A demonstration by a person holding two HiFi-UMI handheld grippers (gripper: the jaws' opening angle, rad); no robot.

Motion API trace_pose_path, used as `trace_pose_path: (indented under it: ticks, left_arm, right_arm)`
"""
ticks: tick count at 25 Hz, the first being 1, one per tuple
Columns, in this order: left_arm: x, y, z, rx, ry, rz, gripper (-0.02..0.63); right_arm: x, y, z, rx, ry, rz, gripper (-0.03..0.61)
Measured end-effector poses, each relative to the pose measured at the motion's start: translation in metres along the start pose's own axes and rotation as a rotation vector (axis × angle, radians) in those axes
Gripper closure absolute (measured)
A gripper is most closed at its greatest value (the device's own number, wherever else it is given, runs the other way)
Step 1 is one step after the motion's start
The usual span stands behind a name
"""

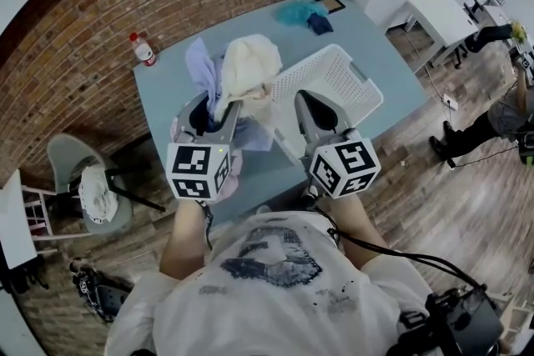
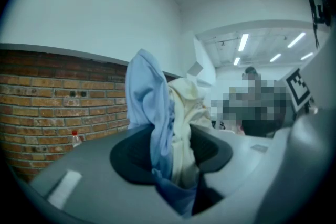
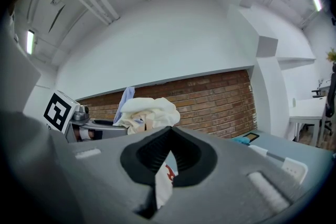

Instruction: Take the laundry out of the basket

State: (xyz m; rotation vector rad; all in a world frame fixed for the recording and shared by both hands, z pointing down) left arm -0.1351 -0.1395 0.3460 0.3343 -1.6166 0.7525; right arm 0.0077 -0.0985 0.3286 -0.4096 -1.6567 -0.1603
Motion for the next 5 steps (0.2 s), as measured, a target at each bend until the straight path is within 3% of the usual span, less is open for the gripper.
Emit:
trace_pose_path:
  ticks: [5]
  left_arm:
    - [0.0008, -0.0034, -0.0009, 0.000, -0.008, 0.007, 0.436]
  right_arm:
    - [-0.0010, -0.0004, -0.0012, -0.007, -0.001, -0.003, 0.581]
Point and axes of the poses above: the fingertips, and each gripper's own axes: y backward along the fingers, z to its left, x out of its underside, the point moved 1 cm from there along y, backward along the fingers, and after that the axes turned 5 degrees about z, right-handed, at the moved point
